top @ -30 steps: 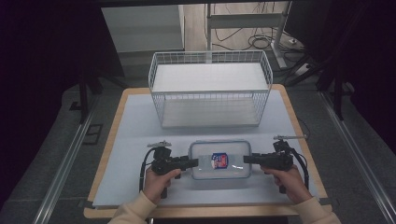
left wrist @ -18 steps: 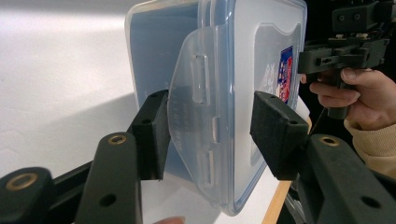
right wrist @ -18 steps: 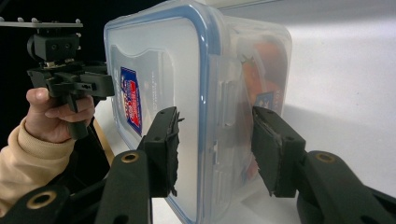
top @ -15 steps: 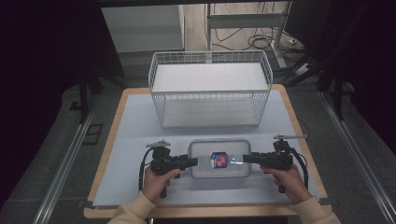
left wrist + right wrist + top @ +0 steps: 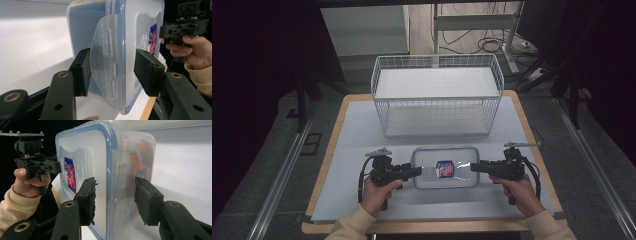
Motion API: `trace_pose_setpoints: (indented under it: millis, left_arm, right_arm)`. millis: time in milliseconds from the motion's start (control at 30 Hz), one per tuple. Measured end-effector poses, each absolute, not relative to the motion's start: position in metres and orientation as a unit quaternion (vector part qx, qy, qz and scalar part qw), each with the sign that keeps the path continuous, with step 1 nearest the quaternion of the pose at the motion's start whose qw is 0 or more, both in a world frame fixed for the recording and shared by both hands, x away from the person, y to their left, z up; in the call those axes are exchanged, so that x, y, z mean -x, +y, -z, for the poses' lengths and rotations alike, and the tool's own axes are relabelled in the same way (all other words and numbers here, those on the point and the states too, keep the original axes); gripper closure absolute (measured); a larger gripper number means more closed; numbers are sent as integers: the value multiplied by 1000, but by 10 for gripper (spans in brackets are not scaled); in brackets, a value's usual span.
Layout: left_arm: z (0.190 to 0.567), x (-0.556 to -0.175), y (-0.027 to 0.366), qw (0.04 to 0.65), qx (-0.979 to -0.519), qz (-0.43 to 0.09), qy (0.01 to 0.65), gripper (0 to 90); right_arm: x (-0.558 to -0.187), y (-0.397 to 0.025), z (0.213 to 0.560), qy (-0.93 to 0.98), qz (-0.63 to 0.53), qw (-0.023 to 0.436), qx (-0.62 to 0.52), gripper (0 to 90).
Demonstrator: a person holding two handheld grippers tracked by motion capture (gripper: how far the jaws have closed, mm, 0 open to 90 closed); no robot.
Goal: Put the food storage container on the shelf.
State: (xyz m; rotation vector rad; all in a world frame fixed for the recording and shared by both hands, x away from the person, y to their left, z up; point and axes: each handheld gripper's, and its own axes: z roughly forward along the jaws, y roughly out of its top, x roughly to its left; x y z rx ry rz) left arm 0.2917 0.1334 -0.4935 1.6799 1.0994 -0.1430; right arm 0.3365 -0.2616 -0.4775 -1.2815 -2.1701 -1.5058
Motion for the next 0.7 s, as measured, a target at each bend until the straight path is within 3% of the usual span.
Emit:
trace_pose_setpoints:
  millis: [700]
  left_arm:
    - [475, -299, 138, 540, -705, 48, 457, 490]
  right_arm:
    - [-343, -255, 460, -729, 527, 84, 430, 524]
